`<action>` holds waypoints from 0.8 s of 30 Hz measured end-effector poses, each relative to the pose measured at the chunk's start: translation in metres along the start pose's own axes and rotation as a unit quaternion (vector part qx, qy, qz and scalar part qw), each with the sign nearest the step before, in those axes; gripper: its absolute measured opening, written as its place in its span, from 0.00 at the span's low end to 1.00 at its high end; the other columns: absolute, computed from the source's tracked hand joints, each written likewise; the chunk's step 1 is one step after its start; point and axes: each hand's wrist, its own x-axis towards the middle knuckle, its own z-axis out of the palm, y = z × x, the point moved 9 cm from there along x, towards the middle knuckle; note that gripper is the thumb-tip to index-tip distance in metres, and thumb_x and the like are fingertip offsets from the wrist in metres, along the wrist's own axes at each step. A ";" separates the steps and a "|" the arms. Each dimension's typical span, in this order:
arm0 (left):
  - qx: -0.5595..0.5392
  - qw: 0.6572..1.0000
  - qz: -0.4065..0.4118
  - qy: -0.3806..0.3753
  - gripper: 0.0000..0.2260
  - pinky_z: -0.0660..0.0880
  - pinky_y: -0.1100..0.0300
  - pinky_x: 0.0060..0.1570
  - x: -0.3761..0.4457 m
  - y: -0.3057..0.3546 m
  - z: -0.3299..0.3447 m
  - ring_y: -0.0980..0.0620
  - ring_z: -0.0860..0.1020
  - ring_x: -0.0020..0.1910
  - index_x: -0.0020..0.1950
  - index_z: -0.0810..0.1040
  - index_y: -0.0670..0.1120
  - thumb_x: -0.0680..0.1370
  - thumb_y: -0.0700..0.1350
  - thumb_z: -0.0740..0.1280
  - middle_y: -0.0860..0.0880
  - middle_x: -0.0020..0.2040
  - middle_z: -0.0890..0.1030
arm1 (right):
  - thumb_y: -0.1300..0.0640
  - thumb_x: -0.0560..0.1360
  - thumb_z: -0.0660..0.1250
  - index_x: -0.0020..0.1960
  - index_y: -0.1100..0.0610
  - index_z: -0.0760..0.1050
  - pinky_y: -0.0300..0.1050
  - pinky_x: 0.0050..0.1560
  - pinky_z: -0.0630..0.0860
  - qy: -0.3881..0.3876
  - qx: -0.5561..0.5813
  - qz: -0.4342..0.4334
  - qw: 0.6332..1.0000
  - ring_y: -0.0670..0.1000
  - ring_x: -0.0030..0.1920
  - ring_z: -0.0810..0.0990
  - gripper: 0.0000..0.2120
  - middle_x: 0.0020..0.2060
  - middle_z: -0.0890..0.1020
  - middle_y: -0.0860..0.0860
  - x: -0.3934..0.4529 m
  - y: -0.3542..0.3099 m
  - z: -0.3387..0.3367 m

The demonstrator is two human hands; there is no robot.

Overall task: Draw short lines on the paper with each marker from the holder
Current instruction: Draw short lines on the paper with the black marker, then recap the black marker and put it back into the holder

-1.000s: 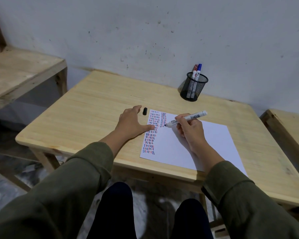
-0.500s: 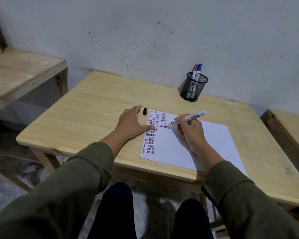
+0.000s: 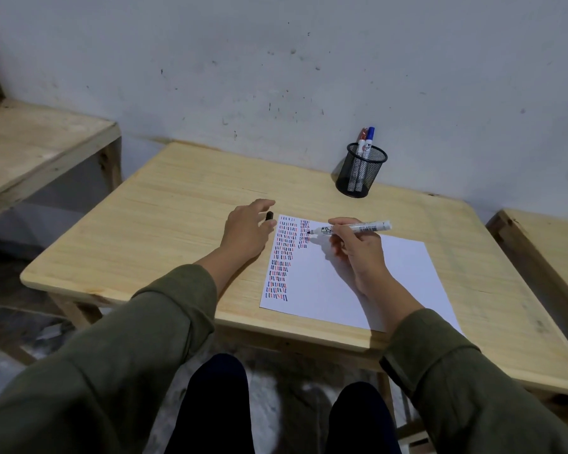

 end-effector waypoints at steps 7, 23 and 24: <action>-0.091 0.993 -0.053 0.050 0.09 0.73 0.63 0.52 0.011 0.012 -0.003 0.49 0.82 0.48 0.54 0.82 0.47 0.77 0.42 0.64 0.48 0.51 0.83 | 0.64 0.75 0.65 0.44 0.57 0.80 0.39 0.32 0.68 -0.027 0.001 -0.008 1.000 0.47 0.30 0.74 0.06 0.33 0.78 0.54 0.005 -0.023 -0.005; -0.469 0.865 -0.169 -0.057 0.05 0.64 0.69 0.30 0.029 0.099 0.024 0.61 0.76 0.36 0.41 0.78 0.49 0.76 0.43 0.67 0.53 0.37 0.79 | 0.62 0.76 0.64 0.44 0.58 0.80 0.38 0.29 0.69 -0.022 0.004 -0.106 0.994 0.49 0.29 0.74 0.06 0.31 0.78 0.52 0.017 -0.113 -0.015; -0.470 0.864 -0.169 -0.062 0.05 0.65 0.69 0.30 0.028 0.103 0.024 0.62 0.76 0.36 0.41 0.78 0.49 0.76 0.44 0.67 0.53 0.35 0.79 | 0.62 0.76 0.64 0.44 0.58 0.80 0.38 0.29 0.69 -0.022 0.005 -0.110 0.994 0.49 0.29 0.74 0.06 0.31 0.78 0.53 0.017 -0.114 -0.016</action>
